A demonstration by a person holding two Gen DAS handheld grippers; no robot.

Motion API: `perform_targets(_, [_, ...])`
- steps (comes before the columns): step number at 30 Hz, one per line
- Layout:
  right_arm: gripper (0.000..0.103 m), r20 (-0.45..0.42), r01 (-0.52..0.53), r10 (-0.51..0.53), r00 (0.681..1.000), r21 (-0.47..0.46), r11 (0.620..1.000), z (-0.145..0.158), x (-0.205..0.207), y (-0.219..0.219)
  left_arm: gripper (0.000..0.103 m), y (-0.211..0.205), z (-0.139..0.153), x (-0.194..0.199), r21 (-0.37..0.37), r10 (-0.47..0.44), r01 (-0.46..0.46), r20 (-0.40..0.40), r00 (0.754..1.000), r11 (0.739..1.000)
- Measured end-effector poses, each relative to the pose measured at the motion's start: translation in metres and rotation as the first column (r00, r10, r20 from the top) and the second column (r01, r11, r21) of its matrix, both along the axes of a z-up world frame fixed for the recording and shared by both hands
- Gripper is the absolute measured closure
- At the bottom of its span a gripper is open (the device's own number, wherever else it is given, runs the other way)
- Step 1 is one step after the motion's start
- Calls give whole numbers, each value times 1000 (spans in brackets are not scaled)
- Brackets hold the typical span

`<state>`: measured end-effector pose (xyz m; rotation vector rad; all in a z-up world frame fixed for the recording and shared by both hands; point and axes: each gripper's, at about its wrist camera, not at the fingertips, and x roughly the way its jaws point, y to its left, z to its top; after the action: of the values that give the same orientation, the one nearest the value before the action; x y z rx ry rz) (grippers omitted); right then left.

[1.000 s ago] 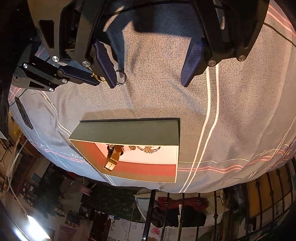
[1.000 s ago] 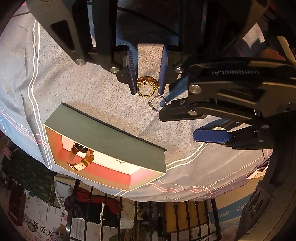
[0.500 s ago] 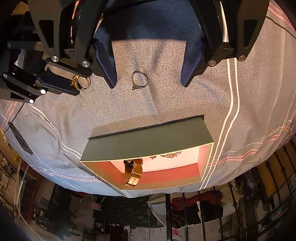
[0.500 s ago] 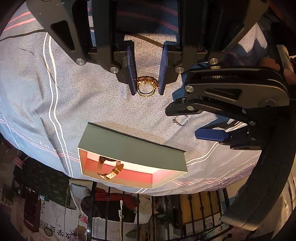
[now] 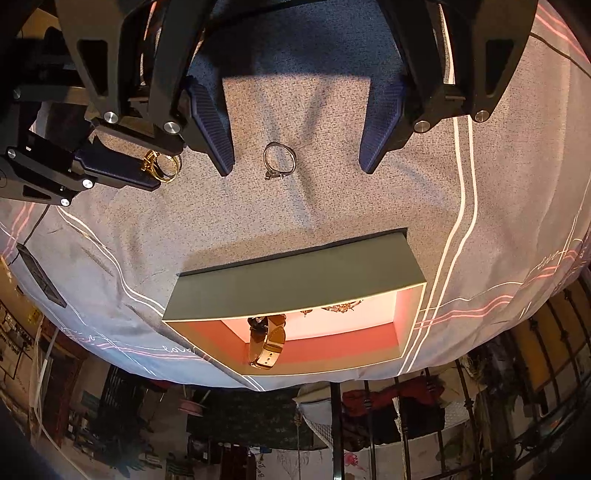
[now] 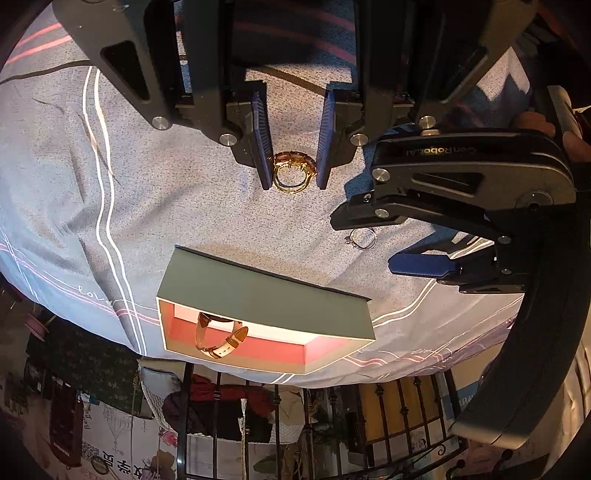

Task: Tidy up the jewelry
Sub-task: 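Lower the gold ring into the box and open the right tool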

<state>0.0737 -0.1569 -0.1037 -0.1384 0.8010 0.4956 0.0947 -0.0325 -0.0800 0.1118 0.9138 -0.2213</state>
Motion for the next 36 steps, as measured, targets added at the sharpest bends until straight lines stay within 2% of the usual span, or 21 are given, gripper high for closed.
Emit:
perform_targets(7, [78,48,6,-6,999,6,1000,11,2,1,49,13,16,4,-55,47,-45,37,998,997])
perform_targets(10, [78,80,7,-9,997,21,1000,26,15,4,70,15,34,17,-66,62,-58,66,996,996])
perform_targets(11, [78,94,10,-13,995,27,1000,32,21,5,85,15,39,23,-67,69,-64,68,995,996])
perform_targets(14, [78,121,18,-21,992,30,999,44,43,10,95,14,53,43,-88,83,-76,71,994,993])
perform_targets(24, [78,87,94,-95,992,17,995,50,112,16,95,-5,63,99,-79,71,-66,65,995,995])
perform_targets(36, [78,70,109,-108,992,-17,994,38,127,16,95,-2,38,135,-100,89,-93,-38,995,991])
